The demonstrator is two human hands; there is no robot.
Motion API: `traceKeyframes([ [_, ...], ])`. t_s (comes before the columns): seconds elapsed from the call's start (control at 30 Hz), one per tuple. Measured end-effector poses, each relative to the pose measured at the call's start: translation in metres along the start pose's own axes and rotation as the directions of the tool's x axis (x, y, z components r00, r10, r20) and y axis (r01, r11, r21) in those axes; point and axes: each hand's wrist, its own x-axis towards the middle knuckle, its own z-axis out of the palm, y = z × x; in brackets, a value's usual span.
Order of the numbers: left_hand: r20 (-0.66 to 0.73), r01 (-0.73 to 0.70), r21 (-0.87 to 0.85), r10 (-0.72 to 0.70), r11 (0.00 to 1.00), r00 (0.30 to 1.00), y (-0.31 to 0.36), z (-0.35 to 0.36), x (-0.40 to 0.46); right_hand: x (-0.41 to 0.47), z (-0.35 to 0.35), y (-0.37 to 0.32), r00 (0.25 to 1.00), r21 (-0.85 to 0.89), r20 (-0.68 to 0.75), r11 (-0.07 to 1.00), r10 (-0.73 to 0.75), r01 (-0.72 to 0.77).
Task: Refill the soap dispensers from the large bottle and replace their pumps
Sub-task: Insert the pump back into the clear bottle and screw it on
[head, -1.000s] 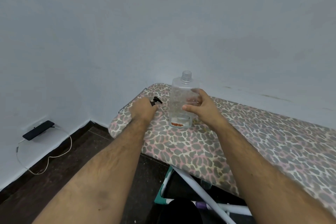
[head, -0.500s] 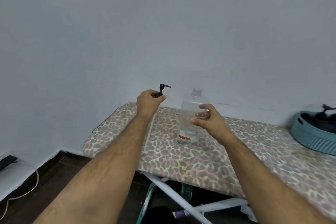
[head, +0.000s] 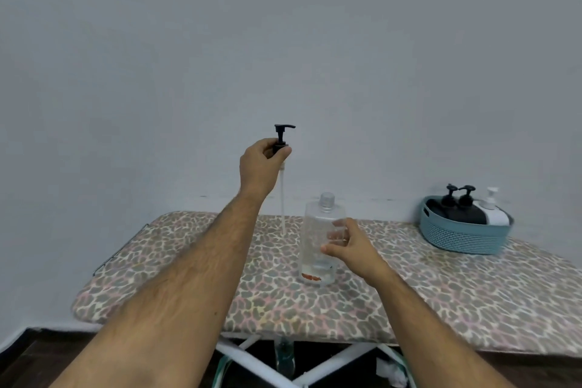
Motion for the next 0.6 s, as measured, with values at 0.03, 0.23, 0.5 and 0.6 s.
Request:
traceKeyframes([
  [0.03, -0.003, -0.013, -0.008, 0.013, 1.0, 1.0, 0.006, 0.002, 0.001, -0.001, 0.0, 0.001, 1.0, 0.003, 0.001, 1.0, 0.003, -0.003],
  [0.23, -0.024, -0.074, -0.044, 0.073, 0.996, 0.997, 0.035, 0.006, 0.007, -0.006, 0.005, 0.007, 0.999, -0.028, 0.033, 1.0, 0.007, -0.006],
  [0.5, -0.064, -0.136, -0.154, 0.128, 0.979, 0.99, 0.073, 0.005, 0.015, -0.009, 0.009, 0.007, 0.999, -0.084, 0.04, 0.996, 0.014, -0.011],
  [0.6, -0.067, -0.149, -0.201, 0.138, 0.968, 0.988, 0.086, 0.005, 0.017, -0.01, 0.009, 0.005, 0.999, -0.118, 0.051, 0.993, 0.015, -0.008],
])
